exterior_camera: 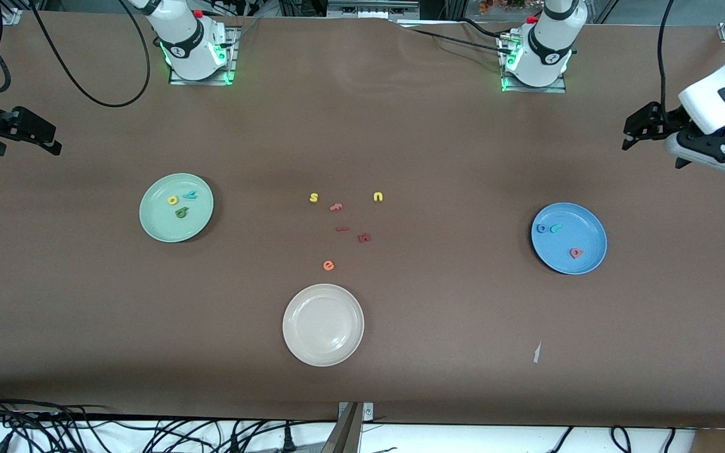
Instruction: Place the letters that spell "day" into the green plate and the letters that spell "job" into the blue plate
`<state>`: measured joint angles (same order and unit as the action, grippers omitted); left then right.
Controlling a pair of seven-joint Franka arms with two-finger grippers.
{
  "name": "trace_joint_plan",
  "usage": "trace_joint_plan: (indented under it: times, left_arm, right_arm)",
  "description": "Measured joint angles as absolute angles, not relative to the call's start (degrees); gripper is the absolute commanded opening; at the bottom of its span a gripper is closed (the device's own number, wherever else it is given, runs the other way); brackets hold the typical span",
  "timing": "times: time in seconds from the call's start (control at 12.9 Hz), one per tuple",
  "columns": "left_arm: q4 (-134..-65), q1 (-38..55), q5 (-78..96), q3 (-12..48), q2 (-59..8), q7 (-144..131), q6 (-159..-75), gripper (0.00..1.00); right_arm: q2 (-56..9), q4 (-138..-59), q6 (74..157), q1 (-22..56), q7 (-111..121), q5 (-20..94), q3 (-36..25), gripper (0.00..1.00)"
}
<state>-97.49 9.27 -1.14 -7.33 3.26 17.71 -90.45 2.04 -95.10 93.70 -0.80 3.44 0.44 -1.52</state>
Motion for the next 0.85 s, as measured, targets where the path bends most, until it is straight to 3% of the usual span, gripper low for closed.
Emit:
trace_joint_plan:
  times: [0.31,0.85]
  left_arm:
    - [-92.88,9.3,-1.56,-6.75,3.18,11.59,-85.7,1.0]
    - [-90.9,9.39,-1.56,-5.25,3.04,0.43,-83.33,1.0]
  right_arm:
    - [2.04,-95.1,93.71,-0.8,3.44,0.44,-1.52,1.0]
    - [2.04,-95.1,93.71,-0.8,3.44,0.44,-1.52,1.0]
